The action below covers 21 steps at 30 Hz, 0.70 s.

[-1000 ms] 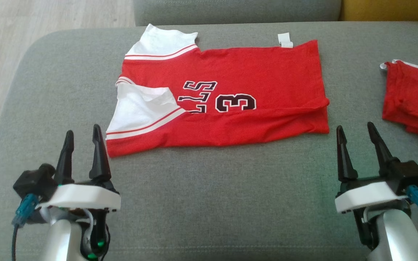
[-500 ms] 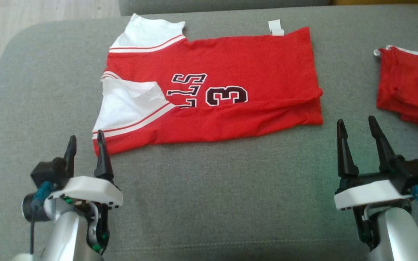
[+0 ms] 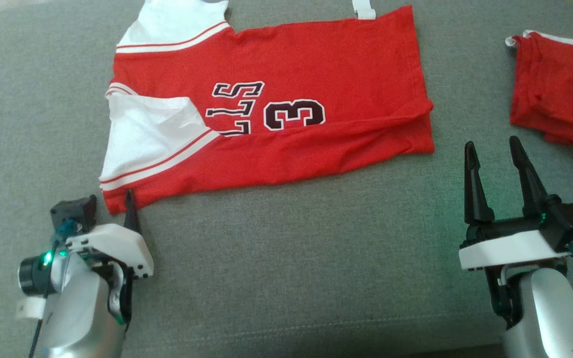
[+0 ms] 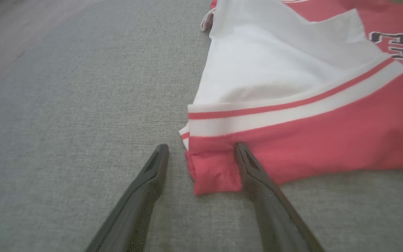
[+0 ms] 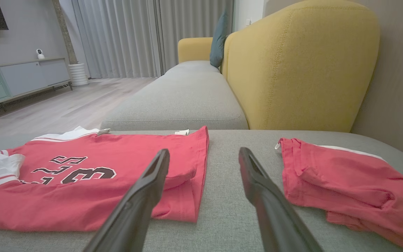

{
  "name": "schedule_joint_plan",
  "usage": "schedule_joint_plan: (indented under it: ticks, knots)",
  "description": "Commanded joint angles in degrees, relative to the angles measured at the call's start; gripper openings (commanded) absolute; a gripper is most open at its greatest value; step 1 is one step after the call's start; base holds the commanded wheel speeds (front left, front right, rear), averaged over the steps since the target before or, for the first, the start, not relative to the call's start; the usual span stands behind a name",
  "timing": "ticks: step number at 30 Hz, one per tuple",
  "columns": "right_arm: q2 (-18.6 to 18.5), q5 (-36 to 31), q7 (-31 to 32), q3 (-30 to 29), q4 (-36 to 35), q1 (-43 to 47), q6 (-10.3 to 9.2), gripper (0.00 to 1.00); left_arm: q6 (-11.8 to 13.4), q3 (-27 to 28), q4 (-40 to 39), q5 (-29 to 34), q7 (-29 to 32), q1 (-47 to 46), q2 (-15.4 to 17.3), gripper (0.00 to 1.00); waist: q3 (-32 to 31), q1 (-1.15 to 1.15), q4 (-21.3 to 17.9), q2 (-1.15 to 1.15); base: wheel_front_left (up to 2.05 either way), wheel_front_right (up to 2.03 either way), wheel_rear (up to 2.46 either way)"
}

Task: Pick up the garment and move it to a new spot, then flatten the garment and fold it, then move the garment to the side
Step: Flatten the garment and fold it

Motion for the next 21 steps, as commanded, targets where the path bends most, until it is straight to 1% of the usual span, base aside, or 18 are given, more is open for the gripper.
schedule_joint_plan:
  ticks: [1,5,9,11,12,13,17,21]
  knots:
    - [-0.1,0.5,0.1,1.4,-2.3,-1.7,0.37,1.0,0.7,1.3,-0.2,0.6,0.5,-2.4,2.4,1.0,0.5,0.0,-0.3,0.0,0.0,0.0,0.0]
    - [-0.1,0.5,0.1,1.3,-2.5,-2.0,0.37,1.0,1.6,1.3,2.0,0.9,0.8,-3.6,3.4,1.0,1.0,0.0,-0.5,0.0,0.0,0.0,0.0]
    - [-0.1,0.5,0.3,1.3,-2.5,-2.1,0.37,1.0,1.4,1.1,3.3,0.7,0.7,-4.2,3.6,1.0,1.2,0.0,-0.4,0.0,0.0,0.0,0.0]
    - [-0.1,0.5,0.8,1.5,-2.3,-2.3,0.37,1.0,0.6,0.4,4.3,0.7,1.3,-4.7,3.5,1.0,1.4,0.0,-0.3,0.0,0.0,0.0,0.0]
    - [-0.1,0.5,1.3,1.7,-2.1,-2.5,0.37,1.0,0.0,0.1,4.6,0.7,1.4,-4.9,3.5,0.45,1.5,0.0,-0.2,0.0,0.0,0.0,0.0]
    - [-0.1,0.5,1.9,1.9,-1.8,-2.8,0.37,1.0,-0.6,-0.1,4.9,0.5,1.2,-5.3,3.5,0.0,1.6,0.0,0.0,0.0,0.0,0.0,0.0]
    - [-0.1,1.8,5.7,1.8,0.7,-4.4,0.37,1.0,-1.7,-0.6,3.9,0.1,-1.5,-6.7,2.8,0.0,1.8,0.0,1.1,0.0,0.0,0.0,0.0]
    - [-0.1,5.8,10.6,0.7,5.7,-7.3,0.37,1.0,-3.0,-1.8,0.4,0.4,-3.7,-7.2,1.9,0.0,2.0,0.0,2.8,0.0,0.0,0.0,0.0]
